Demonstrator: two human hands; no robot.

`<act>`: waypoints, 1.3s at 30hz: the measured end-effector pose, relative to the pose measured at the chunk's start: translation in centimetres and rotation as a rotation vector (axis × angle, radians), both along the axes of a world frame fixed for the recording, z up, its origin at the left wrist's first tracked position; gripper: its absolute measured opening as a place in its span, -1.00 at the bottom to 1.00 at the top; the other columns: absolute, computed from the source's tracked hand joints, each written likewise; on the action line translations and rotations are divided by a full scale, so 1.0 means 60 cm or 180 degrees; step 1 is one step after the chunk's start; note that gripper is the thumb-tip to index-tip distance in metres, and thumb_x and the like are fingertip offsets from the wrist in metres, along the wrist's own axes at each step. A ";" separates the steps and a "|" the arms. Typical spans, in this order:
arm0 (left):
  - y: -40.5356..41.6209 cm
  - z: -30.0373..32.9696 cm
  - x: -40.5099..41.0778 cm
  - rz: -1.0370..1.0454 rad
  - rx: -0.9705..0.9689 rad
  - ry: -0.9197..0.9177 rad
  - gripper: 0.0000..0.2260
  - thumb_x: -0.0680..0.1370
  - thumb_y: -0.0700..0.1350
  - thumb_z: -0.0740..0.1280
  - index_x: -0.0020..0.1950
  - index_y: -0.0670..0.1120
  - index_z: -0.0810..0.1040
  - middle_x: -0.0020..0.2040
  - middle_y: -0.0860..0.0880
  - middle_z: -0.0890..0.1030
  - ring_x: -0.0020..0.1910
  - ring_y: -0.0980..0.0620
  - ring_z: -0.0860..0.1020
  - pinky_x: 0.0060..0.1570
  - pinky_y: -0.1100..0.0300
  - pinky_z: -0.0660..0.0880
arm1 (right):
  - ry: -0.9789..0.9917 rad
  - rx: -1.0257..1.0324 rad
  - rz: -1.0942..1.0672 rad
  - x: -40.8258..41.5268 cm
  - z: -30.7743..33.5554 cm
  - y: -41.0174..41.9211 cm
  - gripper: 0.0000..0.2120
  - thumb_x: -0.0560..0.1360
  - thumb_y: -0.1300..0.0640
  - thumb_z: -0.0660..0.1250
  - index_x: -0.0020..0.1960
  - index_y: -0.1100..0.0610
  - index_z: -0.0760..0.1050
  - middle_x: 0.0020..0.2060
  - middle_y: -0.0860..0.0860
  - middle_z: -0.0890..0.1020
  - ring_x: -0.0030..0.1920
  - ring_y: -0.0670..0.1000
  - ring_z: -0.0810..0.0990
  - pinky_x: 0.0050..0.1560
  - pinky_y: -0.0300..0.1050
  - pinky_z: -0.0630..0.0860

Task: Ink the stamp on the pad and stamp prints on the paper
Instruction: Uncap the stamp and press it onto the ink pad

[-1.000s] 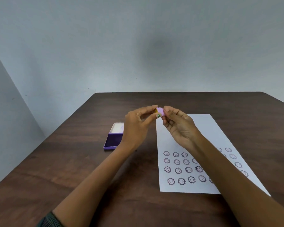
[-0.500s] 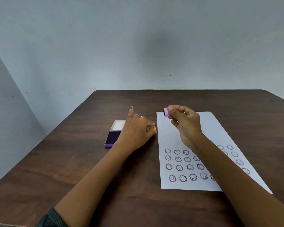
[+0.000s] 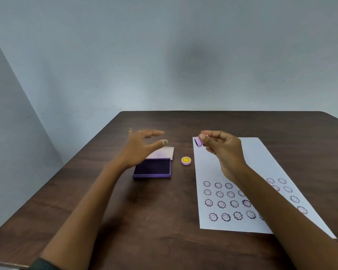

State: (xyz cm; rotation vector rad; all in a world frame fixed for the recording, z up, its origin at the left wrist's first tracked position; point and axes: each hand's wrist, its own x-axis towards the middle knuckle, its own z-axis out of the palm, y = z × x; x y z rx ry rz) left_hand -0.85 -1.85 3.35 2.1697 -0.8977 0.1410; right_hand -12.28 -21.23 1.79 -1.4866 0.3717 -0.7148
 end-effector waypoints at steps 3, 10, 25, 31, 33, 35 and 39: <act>0.067 -0.010 0.016 -0.0135 0.0018 0.0718 -0.44 0.33 0.26 0.40 0.30 0.14 0.48 0.31 0.16 0.47 0.32 0.14 0.40 0.34 0.10 0.26 | -0.0020 -0.0230 0.0138 -0.001 0.001 0.012 -0.72 0.38 0.16 0.43 0.08 0.18 0.58 -0.02 0.12 0.67 -0.02 0.06 0.64 -0.09 -0.24 0.54; 0.135 -0.023 0.033 -0.0367 0.1002 0.1567 -0.13 0.11 0.31 0.53 0.36 0.25 0.26 0.39 0.10 0.27 0.40 0.09 0.21 0.38 0.11 0.22 | 0.0011 -0.0908 0.0445 -0.009 0.008 0.059 -0.71 0.33 0.17 0.46 0.05 0.13 0.60 -0.11 0.04 0.69 -0.13 -0.08 0.67 -0.16 -0.40 0.56; 0.127 -0.024 0.027 -0.0396 0.1698 0.0962 -0.17 0.36 0.21 0.44 0.50 0.06 0.09 0.54 0.05 0.07 0.53 0.01 -0.06 0.49 -0.02 -0.20 | 0.0355 -0.2265 0.0990 0.079 0.007 0.180 -0.83 0.25 0.16 0.53 -0.17 0.11 0.63 -0.28 -0.03 0.66 -0.32 -0.26 0.58 -0.28 -0.49 0.48; 0.127 -0.029 0.035 -0.0394 0.1818 0.0927 -0.11 0.37 0.25 0.40 0.53 0.05 -0.02 0.57 0.03 -0.03 0.54 0.02 -0.16 0.49 -0.07 -0.24 | 0.0370 -0.2531 0.1032 0.080 0.002 0.188 -0.80 0.28 0.17 0.51 -0.11 0.16 0.64 -0.28 -0.09 0.59 -0.29 -0.43 0.52 -0.26 -0.60 0.39; 0.127 -0.029 0.033 -0.0400 0.1831 0.0922 -0.11 0.38 0.24 0.40 0.53 0.04 -0.03 0.57 0.03 -0.03 0.54 0.02 -0.17 0.48 -0.06 -0.25 | 0.0347 -0.2574 0.1075 0.080 0.002 0.189 -0.81 0.29 0.20 0.50 -0.10 0.18 0.64 -0.27 -0.08 0.59 -0.30 -0.44 0.52 -0.26 -0.60 0.39; 0.127 -0.030 0.031 -0.0398 0.1816 0.0915 -0.10 0.38 0.24 0.40 0.54 0.04 -0.04 0.57 0.03 -0.03 0.53 0.02 -0.17 0.48 -0.05 -0.25 | 0.0347 -0.2649 0.1117 0.080 0.002 0.190 -0.81 0.30 0.21 0.50 -0.10 0.19 0.63 -0.26 -0.08 0.59 -0.30 -0.43 0.52 -0.24 -0.59 0.41; 0.127 -0.030 0.029 -0.0383 0.1804 0.0937 -0.10 0.38 0.23 0.39 0.54 0.04 -0.05 0.57 0.03 -0.04 0.53 0.02 -0.18 0.48 -0.04 -0.26 | 0.0367 -0.2845 0.1147 0.080 0.000 0.192 -0.80 0.31 0.21 0.49 -0.07 0.19 0.63 -0.20 -0.01 0.64 -0.37 -0.29 0.54 -0.21 -0.58 0.43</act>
